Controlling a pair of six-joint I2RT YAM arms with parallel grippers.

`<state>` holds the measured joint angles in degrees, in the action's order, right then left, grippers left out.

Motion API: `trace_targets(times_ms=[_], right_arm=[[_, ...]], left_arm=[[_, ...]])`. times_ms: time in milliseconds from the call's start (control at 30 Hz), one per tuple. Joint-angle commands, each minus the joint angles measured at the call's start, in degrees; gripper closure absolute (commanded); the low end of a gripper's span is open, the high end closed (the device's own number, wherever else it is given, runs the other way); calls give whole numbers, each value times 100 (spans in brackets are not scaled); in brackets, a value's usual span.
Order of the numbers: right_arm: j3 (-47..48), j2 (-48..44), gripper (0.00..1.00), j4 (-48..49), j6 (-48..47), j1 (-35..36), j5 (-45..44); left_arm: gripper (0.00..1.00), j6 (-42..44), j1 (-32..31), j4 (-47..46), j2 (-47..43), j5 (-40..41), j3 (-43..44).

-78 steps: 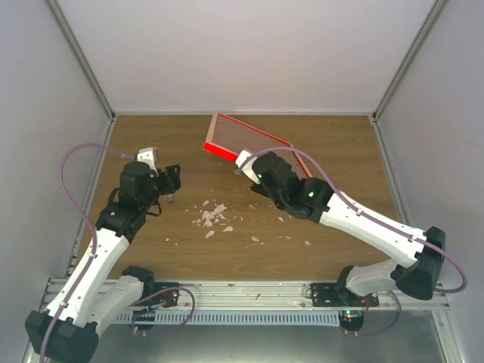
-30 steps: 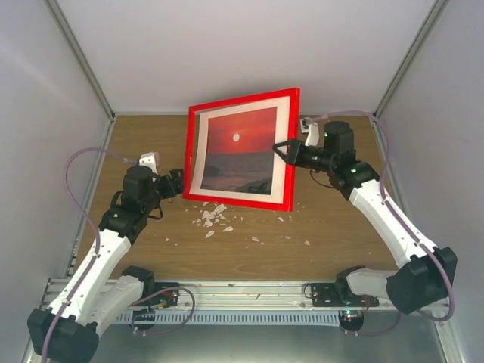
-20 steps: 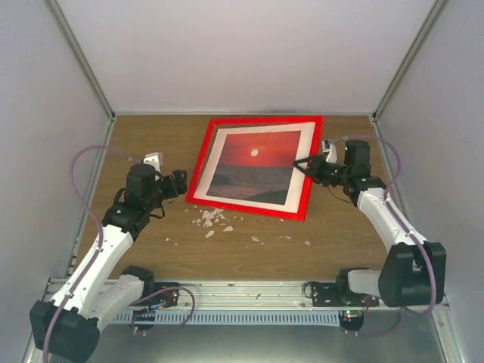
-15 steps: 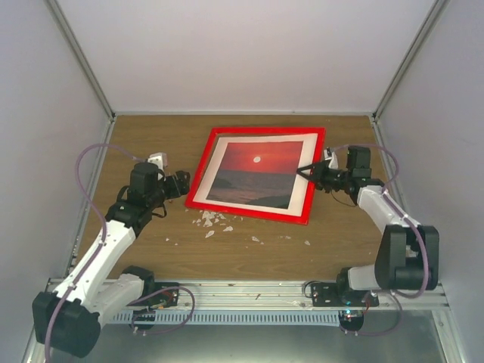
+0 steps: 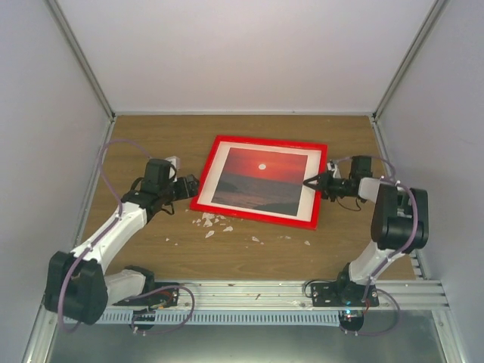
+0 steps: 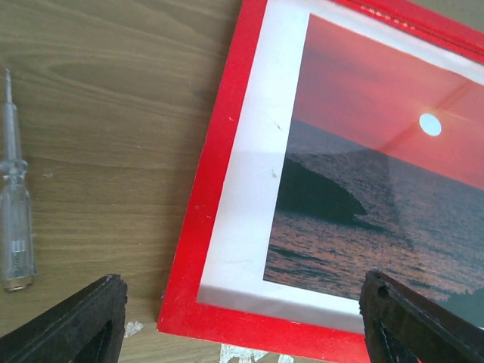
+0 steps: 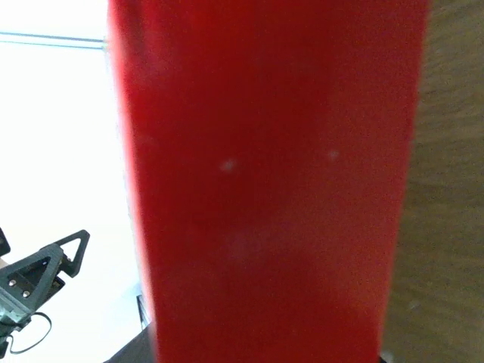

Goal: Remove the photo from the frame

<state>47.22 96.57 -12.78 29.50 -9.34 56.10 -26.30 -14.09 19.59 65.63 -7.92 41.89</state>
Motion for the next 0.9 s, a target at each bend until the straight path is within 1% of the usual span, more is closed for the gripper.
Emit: trace_targets(times_ms=[0, 100, 133, 233, 267, 367, 467, 600, 733, 867], right_arm=[[339, 507, 94, -262, -983, -142, -1232], [484, 808, 88, -270, -970, -173, -1369], [509, 864, 84, -250, -941, -174, -1418], [571, 899, 68, -228, -903, -178, -1643], [595, 884, 65, -254, -913, -179, -1734], [671, 806, 51, -369, -968, -177, -2060], [700, 673, 42, -426, -1000, -173, -2397], [671, 451, 35, -466, -1029, -162, -2754], [591, 73, 31, -553, -1038, -52, -3378], [430, -347, 30, -550, -1016, 215, -3845]], left_arm=[[16, 85, -3, -440, 329, -298, 196], [16, 124, -22, -438, 589, -310, 298], [16, 132, -28, -453, 666, -297, 315], [16, 160, -32, -490, 968, -257, 384], [16, 160, -32, -498, 1064, -255, 413], [17, 160, -63, -563, 1326, -292, 511], [17, 161, -138, -594, 1532, -237, 593], [17, 176, -189, -645, 1823, -135, 709], [17, 227, -216, -660, 2173, -59, 866], [17, 298, -261, -677, 2546, -23, 1038]])
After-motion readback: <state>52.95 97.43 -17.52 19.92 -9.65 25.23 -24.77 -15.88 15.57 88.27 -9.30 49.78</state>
